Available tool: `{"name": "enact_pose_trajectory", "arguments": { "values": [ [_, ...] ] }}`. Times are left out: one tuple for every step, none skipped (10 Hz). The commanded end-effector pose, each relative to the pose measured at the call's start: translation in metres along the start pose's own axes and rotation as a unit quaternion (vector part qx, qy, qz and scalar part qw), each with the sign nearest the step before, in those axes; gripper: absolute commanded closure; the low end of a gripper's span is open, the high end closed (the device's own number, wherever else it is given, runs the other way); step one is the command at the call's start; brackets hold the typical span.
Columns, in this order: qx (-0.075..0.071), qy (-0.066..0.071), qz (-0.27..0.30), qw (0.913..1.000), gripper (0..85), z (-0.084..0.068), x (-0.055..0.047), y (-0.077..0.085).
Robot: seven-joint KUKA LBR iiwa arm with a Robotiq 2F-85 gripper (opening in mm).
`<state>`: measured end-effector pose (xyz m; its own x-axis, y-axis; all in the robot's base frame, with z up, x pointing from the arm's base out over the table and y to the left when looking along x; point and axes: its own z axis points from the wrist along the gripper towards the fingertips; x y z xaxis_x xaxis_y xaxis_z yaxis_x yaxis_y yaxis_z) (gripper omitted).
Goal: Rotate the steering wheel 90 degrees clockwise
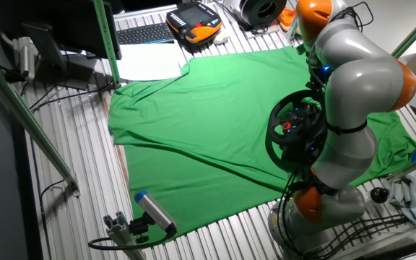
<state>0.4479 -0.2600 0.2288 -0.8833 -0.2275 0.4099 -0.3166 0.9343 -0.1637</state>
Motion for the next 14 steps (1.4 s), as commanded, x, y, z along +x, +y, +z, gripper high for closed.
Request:
{"name": "enact_pose_trajectory", "arguments": {
  "values": [
    [0.000,0.001,0.001,1.0000,85.0,0.0002,0.0001,0.0000],
    [0.002,0.002,0.003,1.0000,85.0,0.0002,0.0000,0.0000],
    [0.002,0.002,0.006,1.0000,85.0,0.0003,0.0003,0.0001],
    [0.000,0.003,0.010,0.9999,85.0,0.0008,0.0017,0.0004],
    [-0.002,0.004,0.011,0.9999,85.0,0.0014,0.0033,0.0004],
    [-0.003,0.003,0.011,0.9999,85.0,0.0023,0.0046,-0.0005],
    [-0.004,0.002,0.011,0.9999,85.0,0.0027,0.0044,-0.0010],
    [-0.003,0.003,0.012,0.9999,85.0,0.0026,0.0034,-0.0009],
    [-0.004,0.003,0.013,0.9999,85.0,0.0025,0.0033,-0.0008],
    [-0.007,0.002,0.019,0.9998,85.0,0.0025,0.0033,-0.0008],
    [-0.011,0.003,0.022,0.9997,85.0,0.0025,0.0033,-0.0008],
    [-0.013,0.004,0.027,0.9996,85.0,0.0025,0.0033,-0.0008],
    [-0.016,0.007,0.030,0.9994,85.0,0.0025,0.0033,-0.0008],
    [-0.017,0.008,0.031,0.9993,85.0,0.0025,0.0033,-0.0008]
  ]
}}
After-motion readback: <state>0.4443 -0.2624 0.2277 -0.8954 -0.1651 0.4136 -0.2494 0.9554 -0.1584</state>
